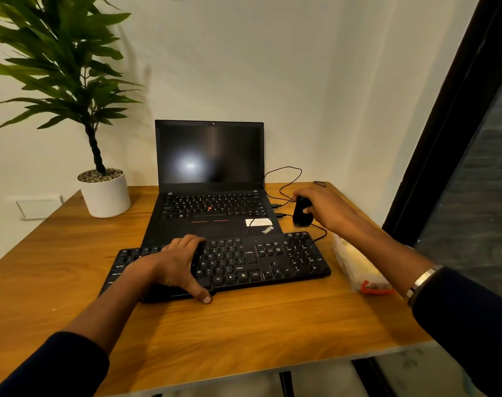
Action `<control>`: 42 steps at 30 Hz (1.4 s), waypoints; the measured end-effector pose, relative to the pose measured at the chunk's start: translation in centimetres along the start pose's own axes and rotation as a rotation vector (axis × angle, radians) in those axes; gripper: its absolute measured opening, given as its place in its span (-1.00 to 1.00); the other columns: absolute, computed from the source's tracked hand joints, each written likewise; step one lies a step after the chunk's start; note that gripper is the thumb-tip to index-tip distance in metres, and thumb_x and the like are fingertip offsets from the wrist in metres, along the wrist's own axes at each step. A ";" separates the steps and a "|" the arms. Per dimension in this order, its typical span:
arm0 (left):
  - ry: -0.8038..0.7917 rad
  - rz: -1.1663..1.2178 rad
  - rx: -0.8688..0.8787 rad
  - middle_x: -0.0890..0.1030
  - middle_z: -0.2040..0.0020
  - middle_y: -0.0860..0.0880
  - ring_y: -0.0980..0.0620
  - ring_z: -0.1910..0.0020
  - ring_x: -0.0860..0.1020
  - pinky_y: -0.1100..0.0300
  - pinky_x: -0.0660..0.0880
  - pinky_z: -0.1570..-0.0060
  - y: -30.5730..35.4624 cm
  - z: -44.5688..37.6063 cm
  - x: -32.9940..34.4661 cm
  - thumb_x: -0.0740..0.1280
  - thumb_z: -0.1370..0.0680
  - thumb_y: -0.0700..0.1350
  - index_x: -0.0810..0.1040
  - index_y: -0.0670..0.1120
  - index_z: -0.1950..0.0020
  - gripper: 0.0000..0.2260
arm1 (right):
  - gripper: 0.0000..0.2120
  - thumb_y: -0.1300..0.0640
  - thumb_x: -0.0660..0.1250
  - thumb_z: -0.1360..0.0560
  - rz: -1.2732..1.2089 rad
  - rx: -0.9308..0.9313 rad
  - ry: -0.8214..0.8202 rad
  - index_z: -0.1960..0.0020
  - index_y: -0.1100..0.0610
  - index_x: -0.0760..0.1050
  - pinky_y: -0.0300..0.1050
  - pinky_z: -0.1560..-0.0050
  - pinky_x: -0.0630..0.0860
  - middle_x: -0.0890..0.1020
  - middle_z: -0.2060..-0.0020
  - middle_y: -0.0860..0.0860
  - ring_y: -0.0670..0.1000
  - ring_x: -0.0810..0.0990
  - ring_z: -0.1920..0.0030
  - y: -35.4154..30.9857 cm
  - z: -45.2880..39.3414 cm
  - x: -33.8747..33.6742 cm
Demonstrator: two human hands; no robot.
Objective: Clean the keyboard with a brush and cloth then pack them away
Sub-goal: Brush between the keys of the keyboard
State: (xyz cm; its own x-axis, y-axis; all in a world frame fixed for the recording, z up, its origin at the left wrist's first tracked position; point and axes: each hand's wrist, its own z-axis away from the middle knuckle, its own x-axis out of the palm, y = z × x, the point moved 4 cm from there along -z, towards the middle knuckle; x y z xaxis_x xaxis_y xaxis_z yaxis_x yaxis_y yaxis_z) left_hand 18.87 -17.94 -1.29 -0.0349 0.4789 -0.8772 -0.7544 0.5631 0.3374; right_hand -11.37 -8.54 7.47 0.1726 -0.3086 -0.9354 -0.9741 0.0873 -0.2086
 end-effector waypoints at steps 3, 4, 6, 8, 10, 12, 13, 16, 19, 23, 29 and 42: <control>0.003 -0.004 0.005 0.07 -0.54 0.07 -0.06 -0.51 0.09 -0.14 0.13 -0.51 0.0 0.0 0.0 0.43 0.18 0.51 -0.08 0.05 -0.59 0.45 | -0.68 0.36 0.35 -0.44 -0.037 -0.015 -0.004 -0.12 0.05 0.53 -0.04 -0.10 0.46 0.58 -0.09 0.04 0.06 0.50 -0.13 0.8 0.5 -0.2; 0.005 -0.005 0.004 0.07 -0.54 0.06 -0.06 -0.51 0.09 -0.14 0.13 -0.51 0.1 -0.1 -0.1 0.43 0.19 0.51 -0.08 0.05 -0.59 0.45 | -0.68 0.34 0.37 -0.44 -0.045 -0.015 -0.023 -0.10 0.02 0.53 -0.02 -0.09 0.47 0.59 -0.08 0.02 0.05 0.51 -0.11 1.1 0.7 -0.2; 0.010 -0.013 0.000 0.08 -0.53 0.06 -0.06 -0.50 0.10 -0.13 0.13 -0.50 0.1 -0.1 -0.1 0.42 0.19 0.52 -0.07 0.05 -0.59 0.45 | -0.68 0.33 0.38 -0.43 -0.057 -0.014 -0.078 -0.04 -0.06 0.51 -0.08 0.01 0.47 0.59 0.01 -0.03 0.03 0.52 -0.01 1.3 1.4 -0.4; 0.016 -0.019 -0.005 0.09 -0.53 0.06 -0.07 -0.50 0.10 -0.13 0.12 -0.50 0.1 -0.1 -0.1 0.42 0.18 0.52 -0.07 0.05 -0.59 0.45 | -0.70 0.35 0.37 -0.45 -0.101 -0.026 -0.168 -0.01 -0.03 0.50 -0.23 0.18 0.45 0.55 0.13 -0.07 -0.05 0.53 0.14 1.3 2.4 -0.8; 0.019 -0.023 -0.006 0.09 -0.53 0.05 -0.07 -0.51 0.10 -0.13 0.12 -0.50 0.1 -0.1 0.0 0.42 0.18 0.52 -0.07 0.05 -0.59 0.45 | -0.72 0.35 0.37 -0.46 -0.168 -0.021 -0.277 -0.06 0.03 0.52 -0.32 0.26 0.49 0.55 0.09 -0.05 -0.12 0.54 0.19 1.2 3.6 -1.5; 0.021 -0.024 -0.007 0.08 -0.54 0.05 -0.08 -0.51 0.10 -0.13 0.13 -0.50 0.1 -0.1 0.1 0.42 0.17 0.51 -0.08 0.05 -0.59 0.45 | -0.71 0.33 0.39 -0.45 -0.198 -0.022 -0.368 -0.10 0.04 0.54 -0.19 0.22 0.60 0.57 -0.01 0.00 -0.04 0.60 0.10 1.2 4.5 -2.4; 0.021 -0.024 -0.008 0.08 -0.54 0.04 -0.08 -0.51 0.10 -0.12 0.13 -0.50 0.1 -0.1 0.0 0.43 0.17 0.51 -0.08 0.05 -0.59 0.45 | -0.71 0.31 0.40 -0.45 -0.198 -0.019 -0.411 -0.11 0.04 0.54 -0.13 0.17 0.63 0.57 -0.03 0.00 0.01 0.62 0.06 1.1 4.7 -2.9; 0.023 -0.017 -0.009 0.07 -0.54 0.04 -0.08 -0.51 0.09 -0.12 0.13 -0.49 0.2 -0.1 0.1 0.45 0.16 0.49 -0.09 0.05 -0.59 0.44 | -0.70 0.29 0.40 -0.46 -0.201 -0.004 -0.458 -0.12 0.02 0.53 -0.12 0.14 0.64 0.57 -0.04 -0.03 -0.01 0.62 0.06 1.2 4.5 -3.3; 0.023 -0.011 -0.009 0.07 -0.54 0.05 -0.08 -0.51 0.09 -0.13 0.13 -0.50 0.1 -0.1 0.1 0.45 0.16 0.49 -0.08 0.05 -0.59 0.44 | -0.69 0.30 0.39 -0.46 -0.203 0.007 -0.420 -0.05 -0.08 0.52 -0.05 0.12 0.65 0.58 -0.04 -0.01 0.03 0.61 0.01 1.2 3.5 -2.2; 0.027 -0.019 0.002 0.08 -0.53 0.07 -0.07 -0.50 0.09 -0.12 0.14 -0.50 0.2 -0.1 0.2 0.44 0.17 0.50 -0.08 0.06 -0.59 0.44 | -0.69 0.35 0.36 -0.45 -0.180 0.025 -0.276 -0.03 -0.03 0.51 0.09 -0.04 0.57 0.58 -0.04 0.01 0.09 0.55 -0.10 1.4 1.4 -0.6; 0.018 -0.013 0.001 0.09 -0.52 0.06 -0.06 -0.49 0.10 -0.12 0.15 -0.50 0.4 0.0 0.1 0.45 0.17 0.48 -0.08 0.05 -0.58 0.43 | -0.65 0.37 0.32 -0.45 -0.057 0.020 0.029 -0.16 0.06 0.51 -0.11 -0.01 0.39 0.56 -0.08 0.05 0.07 0.48 -0.12 0.9 -0.1 -0.2; 0.019 -0.021 -0.006 0.12 -0.51 0.05 -0.07 -0.48 0.13 -0.12 0.17 -0.48 0.3 0.0 -0.1 0.45 0.17 0.49 -0.06 0.04 -0.58 0.44 | -0.70 0.30 0.40 -0.46 -0.193 0.056 -0.376 -0.15 0.06 0.53 -0.03 0.10 0.64 0.58 -0.02 0.01 0.06 0.65 0.14 1.2 5.8 -3.4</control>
State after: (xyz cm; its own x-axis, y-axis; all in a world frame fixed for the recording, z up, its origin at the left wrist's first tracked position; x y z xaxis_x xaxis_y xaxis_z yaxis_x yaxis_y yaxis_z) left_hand 18.64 -17.81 -1.10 -0.0317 0.4539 -0.8905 -0.7592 0.5685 0.3168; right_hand -12.27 -1.87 8.75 0.4028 0.0412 -0.9144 -0.9109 0.1162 -0.3960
